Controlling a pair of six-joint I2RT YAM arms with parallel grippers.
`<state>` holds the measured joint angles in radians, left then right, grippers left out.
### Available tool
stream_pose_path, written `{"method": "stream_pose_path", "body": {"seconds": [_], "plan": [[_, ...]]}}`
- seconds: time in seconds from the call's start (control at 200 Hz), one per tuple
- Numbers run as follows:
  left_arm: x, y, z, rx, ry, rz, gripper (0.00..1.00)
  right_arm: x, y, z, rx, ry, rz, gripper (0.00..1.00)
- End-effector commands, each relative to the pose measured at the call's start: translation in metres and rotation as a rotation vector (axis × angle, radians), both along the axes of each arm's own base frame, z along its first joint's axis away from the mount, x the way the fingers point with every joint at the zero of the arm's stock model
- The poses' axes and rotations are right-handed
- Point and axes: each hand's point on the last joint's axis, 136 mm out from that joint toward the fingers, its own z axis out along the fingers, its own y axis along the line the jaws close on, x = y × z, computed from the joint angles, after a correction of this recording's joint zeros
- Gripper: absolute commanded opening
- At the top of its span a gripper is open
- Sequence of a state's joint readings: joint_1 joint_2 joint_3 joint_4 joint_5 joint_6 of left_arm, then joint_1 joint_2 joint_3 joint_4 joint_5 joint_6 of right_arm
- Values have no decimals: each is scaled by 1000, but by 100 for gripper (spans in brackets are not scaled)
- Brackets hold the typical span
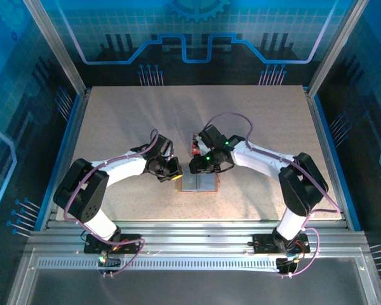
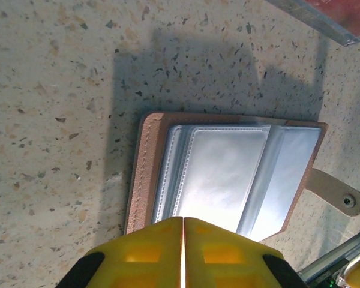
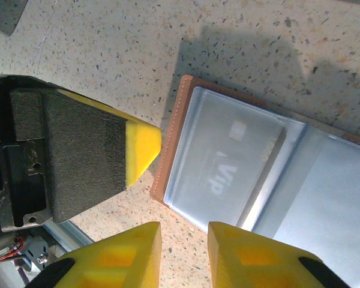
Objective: Take the credit cards out of the card holder
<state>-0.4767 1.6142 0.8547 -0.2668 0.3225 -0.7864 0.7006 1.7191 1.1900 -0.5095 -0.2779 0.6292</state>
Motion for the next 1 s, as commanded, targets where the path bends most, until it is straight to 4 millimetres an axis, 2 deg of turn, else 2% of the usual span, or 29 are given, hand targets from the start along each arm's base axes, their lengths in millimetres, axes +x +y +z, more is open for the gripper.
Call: {"method": "stream_pose_path", "body": {"seconds": [0.0, 0.54, 0.995], "plan": [[-6, 0, 3, -27, -4, -12, 9, -10, 9, -5, -17, 57, 8, 28], [-16, 3, -21, -4, 64, -27, 4, -20, 27, -38, 6, 153, 0, 31], [-22, 12, -32, 38, 96, -24, 4, -16, 34, -56, 18, 190, -27, 29]]}}
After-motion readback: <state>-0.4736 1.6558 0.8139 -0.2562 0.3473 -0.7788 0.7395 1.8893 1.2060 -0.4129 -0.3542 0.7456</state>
